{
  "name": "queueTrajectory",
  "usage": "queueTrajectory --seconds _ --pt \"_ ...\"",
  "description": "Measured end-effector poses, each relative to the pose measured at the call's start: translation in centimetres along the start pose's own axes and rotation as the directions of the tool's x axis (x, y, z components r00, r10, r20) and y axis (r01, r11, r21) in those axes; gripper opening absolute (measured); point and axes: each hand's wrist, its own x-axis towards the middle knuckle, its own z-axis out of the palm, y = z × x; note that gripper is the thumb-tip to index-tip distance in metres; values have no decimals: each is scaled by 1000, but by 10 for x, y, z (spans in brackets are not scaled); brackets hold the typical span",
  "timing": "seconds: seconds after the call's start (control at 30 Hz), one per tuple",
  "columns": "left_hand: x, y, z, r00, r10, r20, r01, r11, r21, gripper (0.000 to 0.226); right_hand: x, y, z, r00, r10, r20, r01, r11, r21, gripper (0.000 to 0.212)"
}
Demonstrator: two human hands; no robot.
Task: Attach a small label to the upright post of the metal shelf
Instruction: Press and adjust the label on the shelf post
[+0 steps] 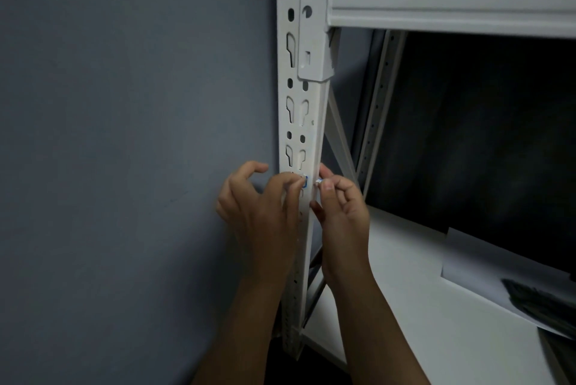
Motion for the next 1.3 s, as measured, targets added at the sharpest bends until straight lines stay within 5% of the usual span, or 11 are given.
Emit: queueTrajectory --seconds 0.27,0.67,1.3 --pt "2 -3 -1 994 98 54 -100 994 45 10 0 0 -1 1000 -1 -5 1 1000 -7 9" --pt "3 -1 10 970 236 -66 -226 966 128 9 3 5 0 1000 8 -19 -8 1000 1 11" --pt "2 4 13 980 164 109 -169 985 34 13 6 6 1 999 16 -37 -13 997 81 13"
